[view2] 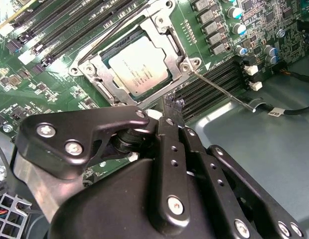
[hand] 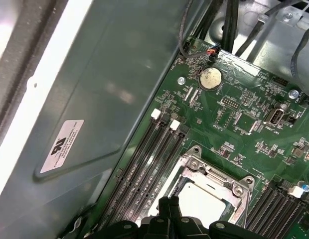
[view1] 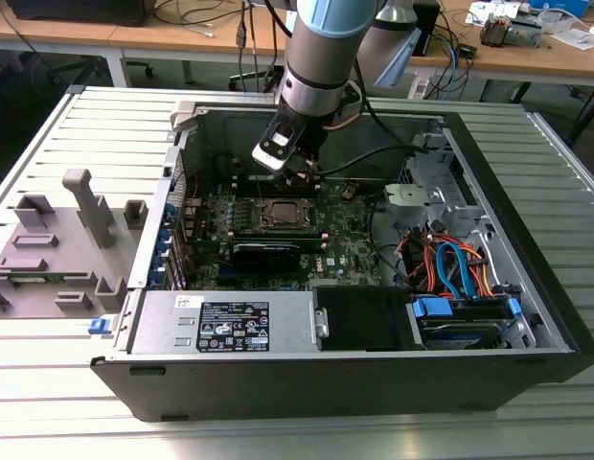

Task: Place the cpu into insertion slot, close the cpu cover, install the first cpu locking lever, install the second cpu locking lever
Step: 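Install the first cpu locking lever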

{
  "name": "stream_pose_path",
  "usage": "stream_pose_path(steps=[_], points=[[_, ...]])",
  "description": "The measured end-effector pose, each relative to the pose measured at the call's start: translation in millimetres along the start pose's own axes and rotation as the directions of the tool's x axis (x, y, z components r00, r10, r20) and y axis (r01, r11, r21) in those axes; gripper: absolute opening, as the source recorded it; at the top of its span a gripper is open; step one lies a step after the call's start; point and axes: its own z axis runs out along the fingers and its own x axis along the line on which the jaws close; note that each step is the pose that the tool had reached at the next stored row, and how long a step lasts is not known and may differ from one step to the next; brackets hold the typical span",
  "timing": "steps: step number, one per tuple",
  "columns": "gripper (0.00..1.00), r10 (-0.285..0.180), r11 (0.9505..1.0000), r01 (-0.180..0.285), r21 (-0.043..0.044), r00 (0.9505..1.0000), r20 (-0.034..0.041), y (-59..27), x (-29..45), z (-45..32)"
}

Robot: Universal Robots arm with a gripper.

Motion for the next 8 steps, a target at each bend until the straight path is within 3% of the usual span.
stream_pose_path(steps=[8], points=[[0.11, -0.007, 1.0, 0.007, -0.0027, 1.0, -0.0067, 0.0, 0.0, 0.0]])
